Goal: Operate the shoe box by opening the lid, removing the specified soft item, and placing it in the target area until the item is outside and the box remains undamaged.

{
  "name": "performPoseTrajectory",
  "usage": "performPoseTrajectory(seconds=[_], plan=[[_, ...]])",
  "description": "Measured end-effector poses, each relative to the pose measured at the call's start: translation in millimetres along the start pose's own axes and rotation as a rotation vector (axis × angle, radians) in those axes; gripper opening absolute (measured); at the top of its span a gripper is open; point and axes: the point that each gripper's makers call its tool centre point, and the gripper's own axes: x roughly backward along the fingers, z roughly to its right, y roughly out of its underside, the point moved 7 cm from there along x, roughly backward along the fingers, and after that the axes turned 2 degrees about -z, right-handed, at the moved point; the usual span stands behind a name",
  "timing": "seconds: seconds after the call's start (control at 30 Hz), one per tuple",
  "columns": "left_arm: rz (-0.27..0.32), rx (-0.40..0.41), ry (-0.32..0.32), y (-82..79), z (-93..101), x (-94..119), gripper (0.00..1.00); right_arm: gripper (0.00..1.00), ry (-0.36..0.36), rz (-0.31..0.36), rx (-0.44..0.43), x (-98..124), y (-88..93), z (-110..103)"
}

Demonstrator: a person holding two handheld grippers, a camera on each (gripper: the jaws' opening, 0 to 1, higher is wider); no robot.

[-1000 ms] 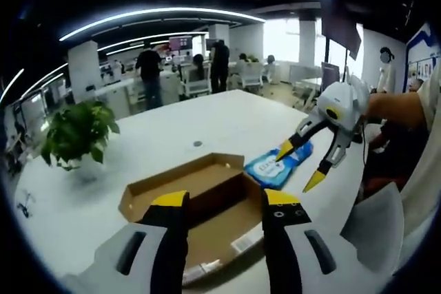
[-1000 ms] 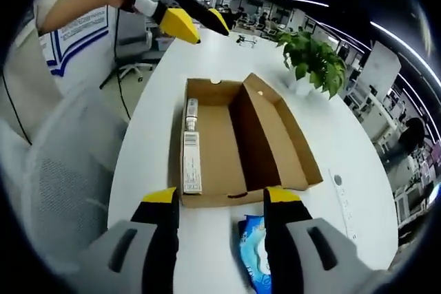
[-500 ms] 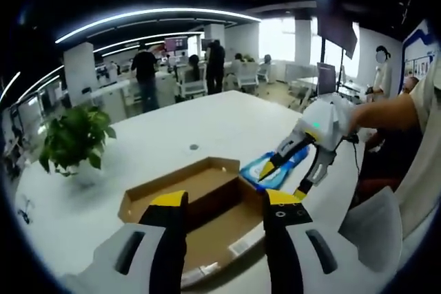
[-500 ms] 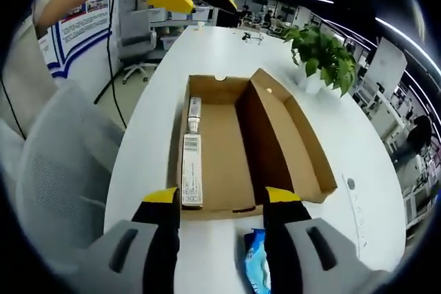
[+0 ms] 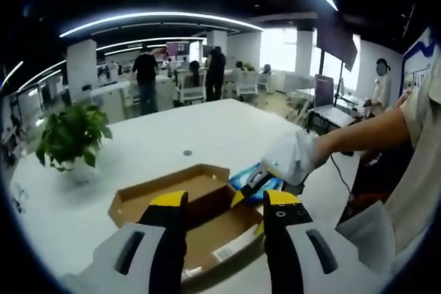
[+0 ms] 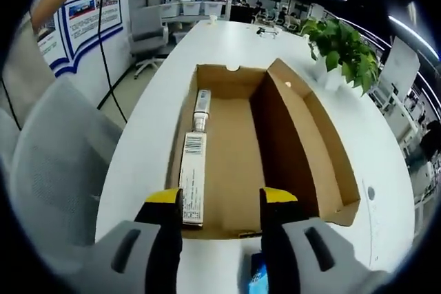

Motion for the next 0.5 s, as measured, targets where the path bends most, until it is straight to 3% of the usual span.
performPoseTrajectory(seconds=[0.3,0.5], plan=[[-0.006,0.013,-0.027,11.1,-5.4,12,0.43,0.38,-0.091,-0.03,-0.038,-23,2.0,3],[-0.009,0.025,-0.027,15.0,-6.3,13,0.43,0.42,-0.081,-0.044,-0.02,-25,0.9,8]])
